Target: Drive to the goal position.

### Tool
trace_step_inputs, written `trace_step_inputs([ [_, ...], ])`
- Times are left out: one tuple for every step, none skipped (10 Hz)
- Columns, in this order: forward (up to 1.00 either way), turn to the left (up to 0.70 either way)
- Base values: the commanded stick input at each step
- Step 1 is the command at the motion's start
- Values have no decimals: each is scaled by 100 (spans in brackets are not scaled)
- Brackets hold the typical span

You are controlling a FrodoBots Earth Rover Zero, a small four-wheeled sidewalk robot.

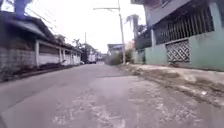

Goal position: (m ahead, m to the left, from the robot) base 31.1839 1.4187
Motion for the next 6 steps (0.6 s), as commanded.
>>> trace_step_inputs([
  [85, 0],
  [85, 0],
  [85, 0],
  [85, 0],
  [85, 0],
  [85, 0],
])
